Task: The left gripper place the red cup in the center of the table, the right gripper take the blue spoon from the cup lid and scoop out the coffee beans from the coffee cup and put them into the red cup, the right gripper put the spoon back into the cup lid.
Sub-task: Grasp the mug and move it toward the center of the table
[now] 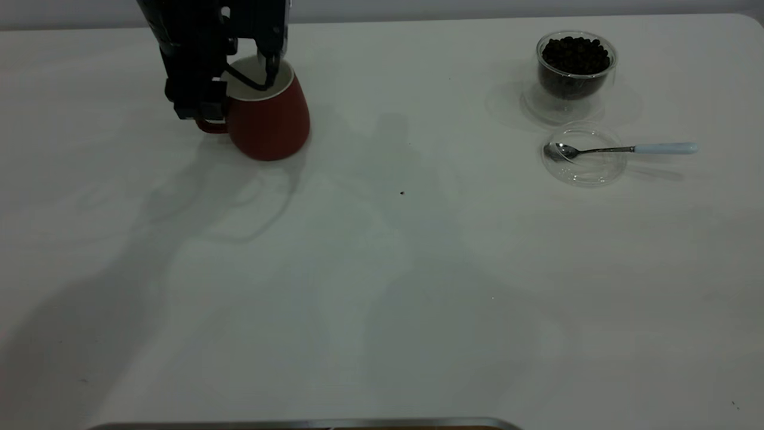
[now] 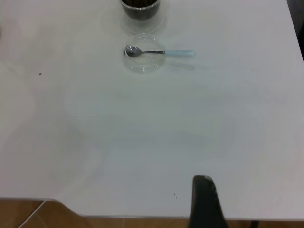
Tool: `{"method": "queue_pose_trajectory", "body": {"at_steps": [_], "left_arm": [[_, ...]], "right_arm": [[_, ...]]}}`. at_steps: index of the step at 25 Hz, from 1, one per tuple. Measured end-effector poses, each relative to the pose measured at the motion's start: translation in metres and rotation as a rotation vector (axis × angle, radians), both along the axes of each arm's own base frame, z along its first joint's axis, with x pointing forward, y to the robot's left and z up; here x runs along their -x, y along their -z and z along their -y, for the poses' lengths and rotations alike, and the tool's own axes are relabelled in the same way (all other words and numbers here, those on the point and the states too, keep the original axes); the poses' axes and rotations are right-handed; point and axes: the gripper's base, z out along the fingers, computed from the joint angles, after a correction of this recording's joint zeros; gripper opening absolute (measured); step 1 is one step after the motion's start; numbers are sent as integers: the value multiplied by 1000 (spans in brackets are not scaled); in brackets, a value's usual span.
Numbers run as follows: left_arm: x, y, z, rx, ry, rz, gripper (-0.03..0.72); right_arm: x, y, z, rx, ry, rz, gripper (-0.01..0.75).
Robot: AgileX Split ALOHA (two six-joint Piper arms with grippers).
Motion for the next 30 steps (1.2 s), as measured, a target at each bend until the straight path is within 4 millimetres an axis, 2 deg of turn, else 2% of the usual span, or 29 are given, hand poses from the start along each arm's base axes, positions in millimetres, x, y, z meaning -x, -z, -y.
{"method": "queue_pose_trajectory", "body": {"at_steps": [7,18,22,24,26,30], "left_arm": [[-1,4,13,32,40,44,587],[19,2,82,84,211,105,587],[28,1,100,94,253,111,587],[29,0,103,101,248,113,587],[30,-8,104,106,229,115,587],[31,-56,101,127,141,143,587]], "right_arm": [[0,0,0,0,0,0,548],[0,0,0,0,0,0,548],[0,0,0,0,0,0,548],[0,0,0,0,0,0,548],[0,0,0,0,0,0,548],[0,0,0,0,0,0,548]]}}
